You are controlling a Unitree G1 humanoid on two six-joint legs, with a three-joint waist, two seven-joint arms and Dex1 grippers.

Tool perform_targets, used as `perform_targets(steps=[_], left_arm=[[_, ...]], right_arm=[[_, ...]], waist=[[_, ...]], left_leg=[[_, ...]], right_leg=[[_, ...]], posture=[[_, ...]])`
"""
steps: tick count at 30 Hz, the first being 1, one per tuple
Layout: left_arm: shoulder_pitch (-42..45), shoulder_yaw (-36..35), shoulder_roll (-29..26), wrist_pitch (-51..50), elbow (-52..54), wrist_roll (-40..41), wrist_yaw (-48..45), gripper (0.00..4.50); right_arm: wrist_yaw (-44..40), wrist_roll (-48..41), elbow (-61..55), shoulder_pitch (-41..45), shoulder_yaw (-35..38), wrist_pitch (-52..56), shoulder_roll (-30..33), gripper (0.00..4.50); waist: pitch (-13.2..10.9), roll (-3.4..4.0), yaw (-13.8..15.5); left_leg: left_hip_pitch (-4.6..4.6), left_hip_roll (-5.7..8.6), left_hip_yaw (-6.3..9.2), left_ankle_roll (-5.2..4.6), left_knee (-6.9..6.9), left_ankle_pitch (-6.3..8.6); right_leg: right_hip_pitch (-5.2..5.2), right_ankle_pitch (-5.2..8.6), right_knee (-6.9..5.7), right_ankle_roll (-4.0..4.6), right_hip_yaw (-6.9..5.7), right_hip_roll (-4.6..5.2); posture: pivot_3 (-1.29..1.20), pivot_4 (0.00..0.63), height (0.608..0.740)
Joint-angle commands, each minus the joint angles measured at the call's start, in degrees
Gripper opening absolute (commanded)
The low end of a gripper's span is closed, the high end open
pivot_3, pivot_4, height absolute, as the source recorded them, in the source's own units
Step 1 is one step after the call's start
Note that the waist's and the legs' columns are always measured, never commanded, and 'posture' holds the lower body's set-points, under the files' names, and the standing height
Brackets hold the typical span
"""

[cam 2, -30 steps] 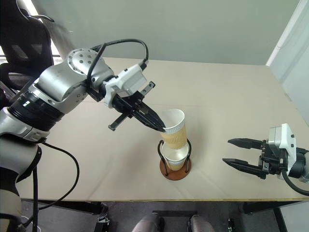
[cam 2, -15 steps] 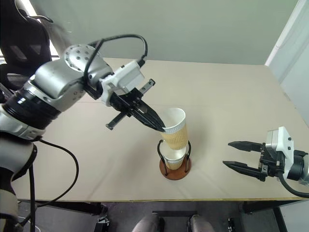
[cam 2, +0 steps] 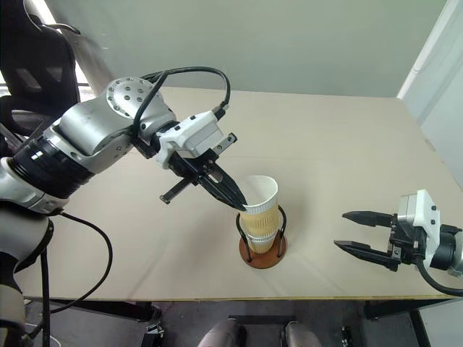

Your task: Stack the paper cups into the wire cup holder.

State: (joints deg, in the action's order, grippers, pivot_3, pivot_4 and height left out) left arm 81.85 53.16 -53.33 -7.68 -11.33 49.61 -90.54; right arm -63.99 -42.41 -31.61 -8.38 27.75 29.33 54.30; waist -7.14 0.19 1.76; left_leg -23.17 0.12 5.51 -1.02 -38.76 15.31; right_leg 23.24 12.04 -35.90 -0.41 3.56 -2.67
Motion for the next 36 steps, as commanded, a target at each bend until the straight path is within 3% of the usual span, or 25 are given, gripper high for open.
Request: perform_targets(steps=[1, 15, 19, 24, 29, 33, 36], left_arm=[[0.4, -0.1, 0.4, 1.7, -1.2, -0.9, -2.0, 0.01], [-0.8, 0.8, 0.6, 1.4, -1.3, -1.9, -2.0, 0.01], [-1.2, -1.1, 2.7, 1.0, -3.6, -3.8, -2.0, 0.93], [-1.7, -3.7, 3.7, -0.1, -4.5, -4.5, -2.0, 2.73], [-3.7, -14.9, 7.4, -4.4, -5.9, -5.3, -2.0, 4.47], [-7.4, -22.8, 4.9, -9.5, -3.0, -7.1, -0.8, 4.47], [-17.6, -32.0, -4.7, -14.0, 2.2, -8.9, 4.8, 4.47]], right_arm=[[0.6, -0.2, -1.6, -0.3, 1.5, -0.3, 0.3, 2.87], [1.6, -0.4, -2.2, -0.8, 1.5, -0.1, 0.5, 2.87], [1.7, -0.3, -1.9, -0.3, 1.0, -0.2, 0.7, 2.87], [1.4, -0.2, -1.4, 0.5, 0.1, -0.3, 0.8, 2.87], [0.1, 0.3, 0.4, 3.5, -3.1, -1.0, 1.0, 2.87], [-1.1, 1.7, 3.7, 8.2, -7.4, -2.1, 0.6, 2.87], [-3.9, 3.8, 9.2, 13.7, -12.5, -3.5, 0.5, 2.87]], waist=[[0.0, 0.0, 0.0], [0.0, 0.0, 0.0], [0.0, 0.0, 0.1], [0.0, 0.0, 0.0], [0.0, 0.01, 0.0], [0.0, 0.04, -0.2], [0.0, 0.21, -1.7]], left_leg=[[0.0, 0.0, 0.0, 0.0, 0.0, 0.0], [-0.02, 0.0, -0.01, -0.01, 0.0, 0.01], [-0.02, 0.0, -0.02, -0.01, -0.02, 0.01], [-0.02, 0.0, -0.02, -0.02, -0.04, 0.01], [-0.05, 0.0, -0.03, -0.02, -0.1, 0.01], [-0.04, 0.0, -0.05, -0.02, -0.21, 0.01], [0.08, -0.01, -0.17, 0.05, -0.19, -0.04]], right_leg=[[0.01, 0.0, 0.0, 0.0, 0.0, 0.0], [0.01, 0.0, 0.01, -0.02, 0.01, 0.0], [-0.01, -0.01, 0.02, -0.02, 0.01, 0.0], [0.01, -0.02, 0.01, -0.03, 0.01, 0.0], [-0.01, -0.03, 0.01, -0.07, 0.01, 0.0], [-0.01, -0.06, 0.01, -0.12, 0.02, 0.0], [0.03, -0.13, 0.01, -0.07, 0.08, -0.02]], posture=[[0.0, 0.15, 0.74], [0.0, 0.15, 0.74], [0.0, 0.15, 0.74], [0.0, 0.15, 0.74], [0.0, 0.15, 0.74], [0.0, 0.15, 0.74], [0.0, 0.15, 0.74]])
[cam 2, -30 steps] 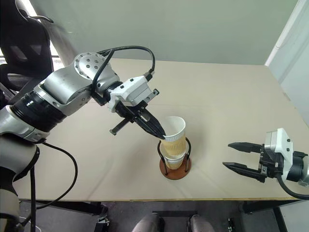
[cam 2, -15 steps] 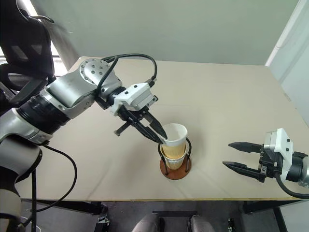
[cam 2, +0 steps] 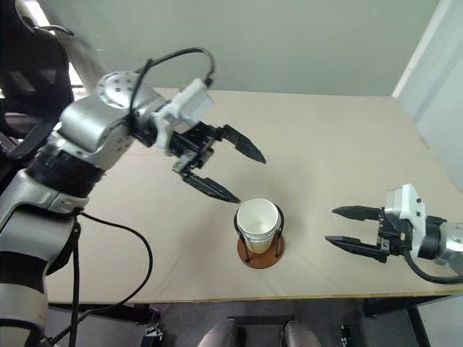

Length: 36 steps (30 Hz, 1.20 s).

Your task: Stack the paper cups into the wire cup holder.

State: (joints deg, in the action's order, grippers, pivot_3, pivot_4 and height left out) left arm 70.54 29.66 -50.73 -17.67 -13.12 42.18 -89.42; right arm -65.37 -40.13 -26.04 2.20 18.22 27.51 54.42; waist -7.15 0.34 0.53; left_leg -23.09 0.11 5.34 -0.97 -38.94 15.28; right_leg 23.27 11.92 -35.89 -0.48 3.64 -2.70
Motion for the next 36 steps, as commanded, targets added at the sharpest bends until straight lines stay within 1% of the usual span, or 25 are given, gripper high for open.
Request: perform_targets(steps=[1, 2, 3, 4, 5, 6, 8, 10, 13, 15, 21, 24, 28, 36], left_arm=[[-9.7, -11.0, -9.9, -5.4, 5.6, -2.0, 5.2, 4.47], [-14.5, -14.4, -13.2, -7.1, 7.5, -1.8, 6.8, 4.47], [-18.4, -17.3, -15.5, -8.4, 9.1, -1.7, 8.3, 4.47], [-23.4, -21.3, -17.6, -9.2, 10.3, -1.7, 10.7, 4.47], [-30.8, -27.7, -19.8, -10.8, 11.6, -1.4, 13.9, 4.47], [-37.3, -33.7, -20.7, -12.6, 12.9, -1.1, 16.8, 4.47], [-49.4, -46.3, -19.2, -16.5, 16.9, -0.2, 22.5, 4.47], [-57.5, -55.2, -15.2, -20.2, 21.4, 0.5, 29.1, 4.47], [-63.7, -60.9, -11.0, -22.6, 26.5, 0.1, 34.6, 4.47], [-68.7, -66.0, -6.2, -24.5, 29.9, 0.6, 39.7, 4.47], [-76.5, -74.1, 1.5, -27.6, 34.2, 2.9, 46.1, 4.47], [-78.6, -75.8, 3.8, -27.7, 36.0, 3.5, 48.2, 4.47], [-80.2, -76.1, 5.0, -28.3, 38.8, 5.0, 49.7, 4.47], [-80.5, -74.2, 4.8, -27.3, 39.3, 3.8, 50.9, 4.47]], right_arm=[[-3.8, 1.9, 5.3, 4.4, -4.0, -2.0, 0.6, 2.87], [-4.8, 2.4, 6.8, 5.9, -5.1, -2.4, 0.6, 2.87], [-5.6, 2.8, 8.1, 7.1, -5.9, -3.0, 0.5, 2.87], [-6.8, 3.1, 9.4, 8.3, -6.7, -3.5, 0.5, 2.87], [-7.6, 4.0, 11.3, 10.4, -7.9, -4.4, 0.1, 2.87], [-8.3, 4.8, 13.0, 12.2, -9.0, -5.1, -0.3, 2.87], [-9.3, 5.9, 16.2, 15.7, -10.9, -6.2, -1.4, 2.87], [-10.0, 7.1, 19.2, 18.6, -12.7, -6.9, -2.4, 2.87], [-12.1, 8.4, 22.8, 21.2, -14.5, -7.9, -3.2, 2.87], [-13.3, 10.1, 25.1, 23.7, -16.8, -8.7, -4.1, 2.87], [-14.9, 12.1, 29.4, 28.4, -19.4, -8.6, -6.0, 2.87], [-15.1, 13.3, 31.2, 29.9, -19.9, -8.7, -6.7, 2.87], [-14.9, 14.3, 32.8, 31.8, -20.5, -7.5, -7.7, 2.87], [-14.6, 15.5, 33.8, 34.1, -21.7, -3.5, -8.4, 2.87]], waist=[[0.0, 0.09, -0.9], [0.0, 0.1, -1.2], [0.0, 0.1, -1.3], [0.0, 0.09, -1.2], [0.0, 0.12, -1.2], [0.0, 0.15, -1.3], [0.0, 0.1, -1.3], [0.1, 0.03, -0.8], [0.1, 0.02, 0.1], [0.1, 0.03, 0.3], [0.0, 0.02, -0.3], [0.0, 0.03, -0.4], [0.0, 0.03, -0.4], [0.0, 0.03, -0.5]], left_leg=[[0.03, -0.04, -0.05, 0.03, 0.06, -0.02], [0.1, -0.07, -0.1, 0.18, 0.12, -0.11], [0.15, -0.09, -0.1, 0.59, 0.16, -0.35], [0.14, -0.13, -0.11, 0.69, 0.29, -0.42], [0.1, -0.13, -0.11, 0.66, 0.35, -0.46], [0.11, -0.12, -0.13, 0.63, 0.4, -0.47], [0.13, -0.13, -0.17, 0.6, 0.52, -0.46], [0.15, -0.13, -0.18, 0.55, 0.59, -0.45], [0.17, -0.12, -0.17, 0.28, 0.64, -0.36], [0.18, -0.12, -0.17, 0.1, 0.64, -0.25], [0.34, -0.24, -0.19, 0.5, 0.79, -0.36], [0.54, -0.24, -0.19, 0.61, 0.85, -0.44], [0.74, -0.24, -0.19, 0.56, 0.83, -0.59], [0.84, -0.22, -0.19, 0.64, 0.85, -0.71]], right_leg=[[0.04, -0.01, 0.01, 0.01, 0.01, -0.02], [0.06, -0.01, 0.0, 0.03, 0.05, -0.03], [0.07, -0.01, -0.01, 0.04, 0.05, -0.07], [0.13, -0.01, 0.0, 0.05, 0.09, -0.07], [0.16, 0.01, -0.01, 0.06, 0.1, -0.07], [0.2, 0.01, 0.0, 0.07, 0.13, -0.06], [0.22, 0.04, -0.01, 0.14, 0.22, -0.06], [0.21, 0.1, -0.04, 0.26, 0.21, -0.06], [0.23, 0.16, -0.08, 0.46, 0.17, -0.04], [0.23, 0.12, -0.15, 0.65, 0.15, -0.03], [0.39, -0.2, -0.28, 1.28, -0.05, -0.04], [0.33, 0.0, -0.4, 1.71, -0.05, -0.05], [0.19, 0.02, -0.54, 1.85, -0.03, -0.06], [0.19, -0.02, -0.69, 1.94, 0.01, -0.06]], posture=[[0.0, 0.15, 0.74], [0.0, 0.15, 0.74], [0.0, 0.15, 0.74], [0.0, 0.15, 0.74], [0.0, 0.15, 0.74], [0.0, 0.15, 0.74], [0.0, 0.15, 0.74], [0.0, 0.15, 0.74], [0.0, 0.15, 0.74], [0.0, 0.15, 0.74], [0.0, 0.15, 0.74], [0.0, 0.15, 0.74], [0.0, 0.15, 0.74], [0.0, 0.15, 0.74]])
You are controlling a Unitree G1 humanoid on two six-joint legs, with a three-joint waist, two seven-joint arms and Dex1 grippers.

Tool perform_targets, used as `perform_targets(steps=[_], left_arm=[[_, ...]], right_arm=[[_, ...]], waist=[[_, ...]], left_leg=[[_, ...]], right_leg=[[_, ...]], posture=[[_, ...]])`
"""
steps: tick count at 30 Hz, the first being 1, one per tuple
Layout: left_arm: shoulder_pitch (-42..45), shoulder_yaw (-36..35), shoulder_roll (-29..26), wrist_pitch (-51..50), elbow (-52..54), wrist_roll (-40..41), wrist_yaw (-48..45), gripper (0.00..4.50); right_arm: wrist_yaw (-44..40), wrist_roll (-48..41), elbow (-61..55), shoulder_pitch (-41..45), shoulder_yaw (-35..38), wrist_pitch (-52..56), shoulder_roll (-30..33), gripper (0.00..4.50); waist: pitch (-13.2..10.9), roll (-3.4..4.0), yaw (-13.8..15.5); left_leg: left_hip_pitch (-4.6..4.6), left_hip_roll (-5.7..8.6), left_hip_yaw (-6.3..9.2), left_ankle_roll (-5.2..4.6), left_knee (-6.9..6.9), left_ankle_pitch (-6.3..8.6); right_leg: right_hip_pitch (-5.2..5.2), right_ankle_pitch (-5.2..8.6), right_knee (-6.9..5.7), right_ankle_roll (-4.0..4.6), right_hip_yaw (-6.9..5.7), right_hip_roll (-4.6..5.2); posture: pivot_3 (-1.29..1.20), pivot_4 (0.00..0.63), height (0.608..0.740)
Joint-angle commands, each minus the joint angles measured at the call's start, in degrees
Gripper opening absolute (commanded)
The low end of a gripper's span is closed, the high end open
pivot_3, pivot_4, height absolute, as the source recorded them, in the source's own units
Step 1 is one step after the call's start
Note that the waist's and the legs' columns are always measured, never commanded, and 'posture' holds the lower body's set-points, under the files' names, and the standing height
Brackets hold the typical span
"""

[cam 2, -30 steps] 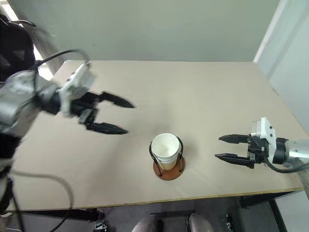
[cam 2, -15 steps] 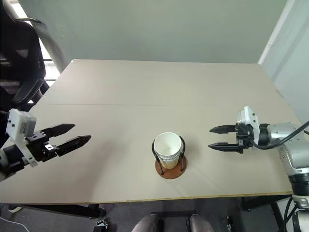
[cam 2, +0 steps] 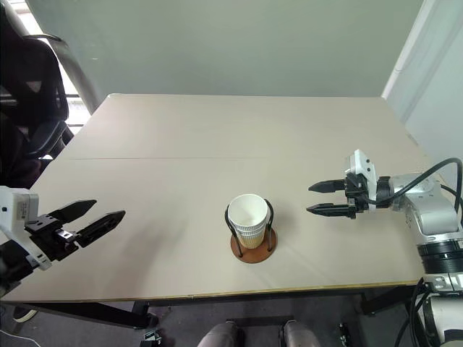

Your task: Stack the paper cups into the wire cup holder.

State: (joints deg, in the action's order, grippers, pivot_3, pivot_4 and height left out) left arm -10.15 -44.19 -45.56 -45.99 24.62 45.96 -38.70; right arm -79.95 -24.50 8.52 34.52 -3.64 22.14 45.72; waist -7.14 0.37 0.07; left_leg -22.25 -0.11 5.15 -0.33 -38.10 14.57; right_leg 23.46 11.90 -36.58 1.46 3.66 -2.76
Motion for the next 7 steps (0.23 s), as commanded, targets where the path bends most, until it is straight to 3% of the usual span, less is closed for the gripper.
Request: perform_targets(steps=[1, 7], left_arm=[[0.0, -0.2, -0.6, 1.0, 1.6, 0.0, 0.1, 4.47], [-0.6, -0.1, -1.3, 0.5, 2.2, 0.1, -0.2, 4.47]], right_arm=[[0.0, 0.1, -0.8, 1.9, 0.0, 2.4, 0.4, 2.87], [0.2, 0.5, -0.9, 2.8, -0.4, 4.7, 0.3, 2.87]], waist=[[0.0, 0.01, 0.0], [0.0, 0.01, 0.0]], left_leg=[[0.0, 0.0, 0.0, 0.02, 0.01, 0.01], [0.0, 0.01, 0.0, 0.15, 0.1, 0.1]], right_leg=[[0.01, 0.01, 0.0, 0.0, 0.0, 0.0], [0.05, 0.1, 0.02, -0.01, 0.01, 0.0]], posture=[[0.0, 0.15, 0.74], [0.0, 0.15, 0.74]])
